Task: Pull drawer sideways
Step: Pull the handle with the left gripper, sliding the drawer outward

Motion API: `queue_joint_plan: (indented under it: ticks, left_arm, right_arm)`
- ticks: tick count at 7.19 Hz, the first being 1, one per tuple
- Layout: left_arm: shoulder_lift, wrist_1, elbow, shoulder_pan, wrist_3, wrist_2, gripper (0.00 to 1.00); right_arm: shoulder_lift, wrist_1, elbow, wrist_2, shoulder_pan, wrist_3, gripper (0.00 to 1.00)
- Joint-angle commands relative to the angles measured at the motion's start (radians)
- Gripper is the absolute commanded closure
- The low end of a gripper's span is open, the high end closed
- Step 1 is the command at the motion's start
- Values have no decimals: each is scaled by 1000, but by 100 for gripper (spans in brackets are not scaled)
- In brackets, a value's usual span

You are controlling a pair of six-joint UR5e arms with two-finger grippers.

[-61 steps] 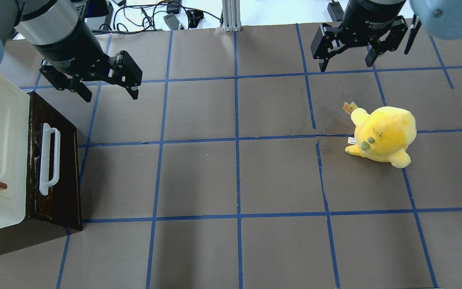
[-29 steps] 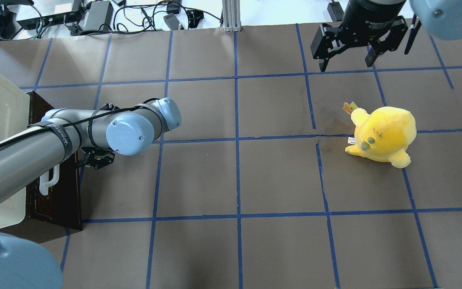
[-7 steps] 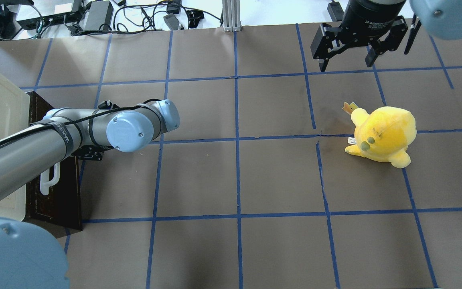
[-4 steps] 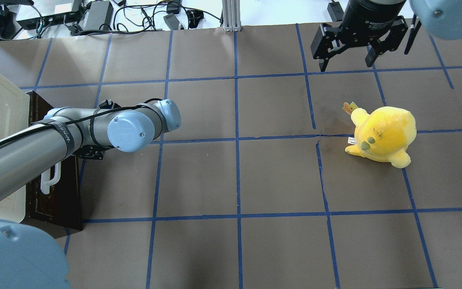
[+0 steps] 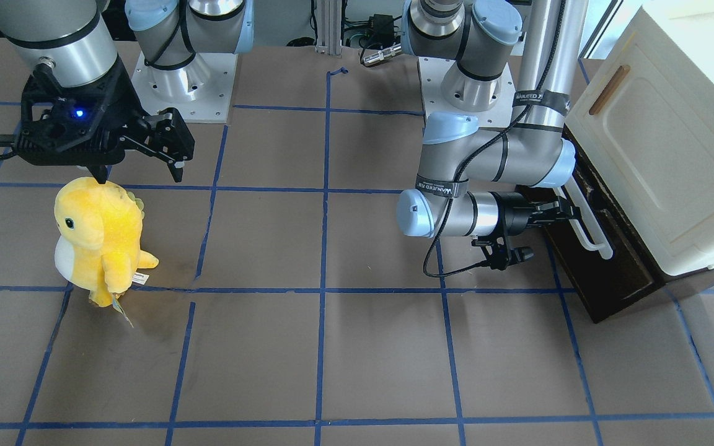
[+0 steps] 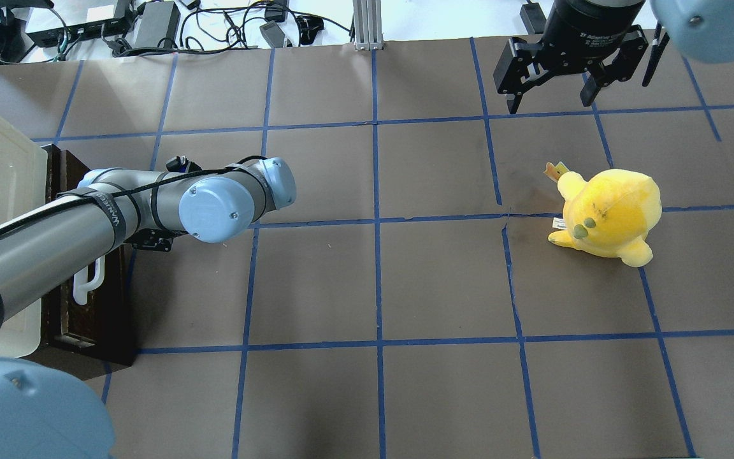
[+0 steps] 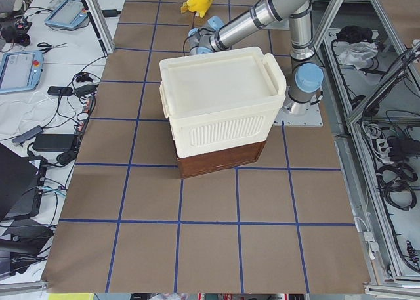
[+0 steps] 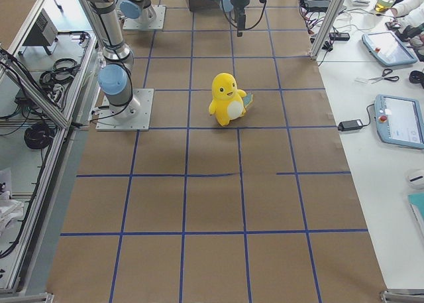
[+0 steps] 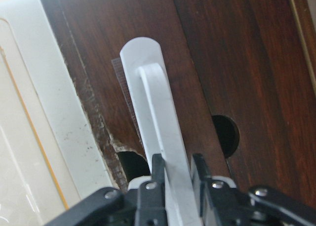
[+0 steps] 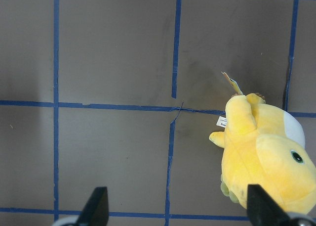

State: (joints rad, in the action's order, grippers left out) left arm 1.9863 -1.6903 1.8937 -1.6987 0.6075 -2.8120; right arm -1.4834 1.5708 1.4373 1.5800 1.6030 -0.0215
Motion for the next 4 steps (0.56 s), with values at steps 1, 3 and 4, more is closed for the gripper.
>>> queue_joint_plan:
  ticks: [1,3,4]
  left_arm:
    - [0,0,-1,-6,0,2,76]
    - [-1,0,-1,-15,0,2,76]
    - [0,1,-4,-27,0,2,76]
  right_arm:
    - [0,0,0,0,0,0,0]
    - [0,0,0,0,0,0,0]
    - [0,0,0,0,0,0,0]
